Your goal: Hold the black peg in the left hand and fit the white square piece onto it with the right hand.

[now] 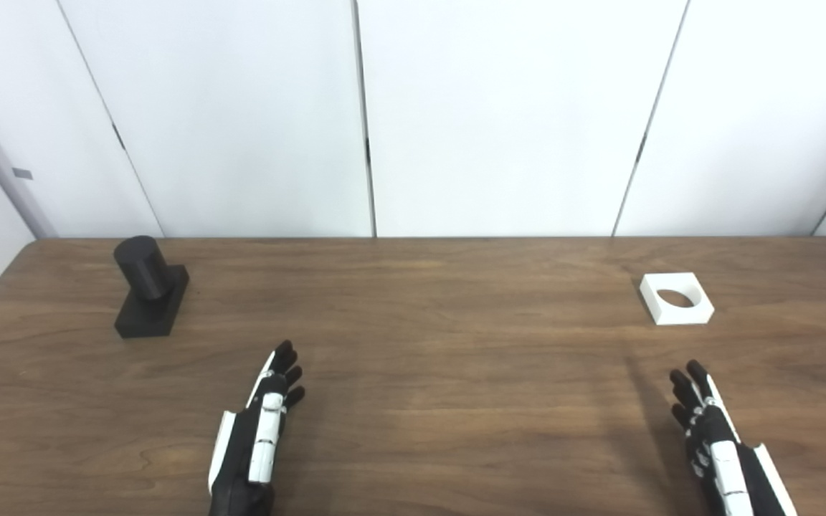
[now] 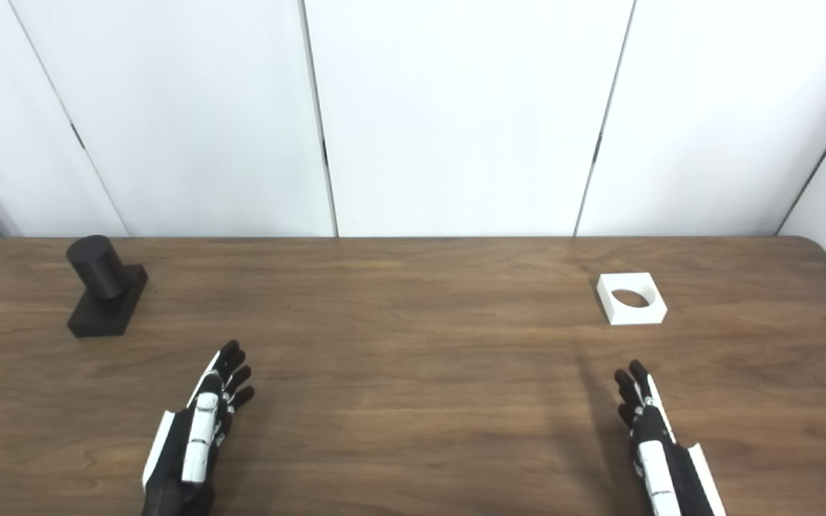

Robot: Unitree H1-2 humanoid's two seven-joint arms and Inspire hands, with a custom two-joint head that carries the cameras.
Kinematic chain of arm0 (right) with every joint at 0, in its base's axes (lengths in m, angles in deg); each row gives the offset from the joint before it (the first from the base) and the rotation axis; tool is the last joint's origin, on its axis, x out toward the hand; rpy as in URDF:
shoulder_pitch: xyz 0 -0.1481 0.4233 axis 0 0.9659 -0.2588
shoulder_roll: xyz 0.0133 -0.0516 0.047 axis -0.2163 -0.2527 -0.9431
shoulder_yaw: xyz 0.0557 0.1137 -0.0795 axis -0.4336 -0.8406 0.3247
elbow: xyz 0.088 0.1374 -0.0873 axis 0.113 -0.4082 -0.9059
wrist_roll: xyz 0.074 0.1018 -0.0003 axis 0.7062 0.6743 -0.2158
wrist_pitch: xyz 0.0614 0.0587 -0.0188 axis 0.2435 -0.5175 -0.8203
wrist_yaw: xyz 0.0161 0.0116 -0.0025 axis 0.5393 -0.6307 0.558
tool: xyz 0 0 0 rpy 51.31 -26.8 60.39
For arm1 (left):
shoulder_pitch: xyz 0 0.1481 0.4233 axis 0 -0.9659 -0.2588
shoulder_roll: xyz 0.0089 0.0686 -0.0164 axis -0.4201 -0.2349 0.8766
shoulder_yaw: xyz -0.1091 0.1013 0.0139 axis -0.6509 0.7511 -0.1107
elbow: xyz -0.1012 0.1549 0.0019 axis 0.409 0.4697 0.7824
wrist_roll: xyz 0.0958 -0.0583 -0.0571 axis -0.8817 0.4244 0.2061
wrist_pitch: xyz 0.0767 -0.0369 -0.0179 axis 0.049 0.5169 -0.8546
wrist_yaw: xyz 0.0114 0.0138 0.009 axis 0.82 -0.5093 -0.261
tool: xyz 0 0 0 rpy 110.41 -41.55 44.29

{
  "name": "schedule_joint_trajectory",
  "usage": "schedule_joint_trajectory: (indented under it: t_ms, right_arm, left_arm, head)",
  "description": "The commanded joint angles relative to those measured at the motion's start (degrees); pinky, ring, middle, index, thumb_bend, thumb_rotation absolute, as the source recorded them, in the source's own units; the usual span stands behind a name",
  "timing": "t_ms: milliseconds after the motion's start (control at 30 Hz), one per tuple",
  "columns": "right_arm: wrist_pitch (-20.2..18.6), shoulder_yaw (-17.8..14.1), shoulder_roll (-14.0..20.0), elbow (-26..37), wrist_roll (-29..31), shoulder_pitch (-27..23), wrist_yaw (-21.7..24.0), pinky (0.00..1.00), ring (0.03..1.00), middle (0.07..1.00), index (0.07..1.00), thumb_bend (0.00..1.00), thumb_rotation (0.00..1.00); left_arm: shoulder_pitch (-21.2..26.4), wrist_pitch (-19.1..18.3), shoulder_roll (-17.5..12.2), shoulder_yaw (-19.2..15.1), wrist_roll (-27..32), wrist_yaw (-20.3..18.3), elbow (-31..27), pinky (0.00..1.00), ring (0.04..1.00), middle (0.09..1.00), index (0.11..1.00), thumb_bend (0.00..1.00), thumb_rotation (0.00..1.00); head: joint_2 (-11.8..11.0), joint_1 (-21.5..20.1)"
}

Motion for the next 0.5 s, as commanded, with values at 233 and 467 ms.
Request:
schedule_joint_trajectory:
  t_ms: [233, 467]
  right_arm:
    - [-0.5, -0.4, -0.8, -3.4, 0.1, 0.5, -0.5, 1.0, 1.0, 0.974, 1.0, 0.53, 1.0]
    - [-0.5, -0.8, -0.6, -3.6, 0.5, 0.5, -0.5, 1.0, 0.998, 0.969, 1.0, 0.52, 1.0]
  left_arm:
    - [-4.3, 1.3, 3.2, 0.3, -0.5, 0.1, -0.9, 0.94, 0.951, 0.966, 0.966, 0.52, 1.0]
    - [-4.2, 1.4, 3.4, 0.7, -0.9, 0.2, -0.7, 0.94, 0.952, 0.968, 0.97, 0.52, 1.0]
  head:
    - [0.2, 0.1]
    - [0.2, 2.4]
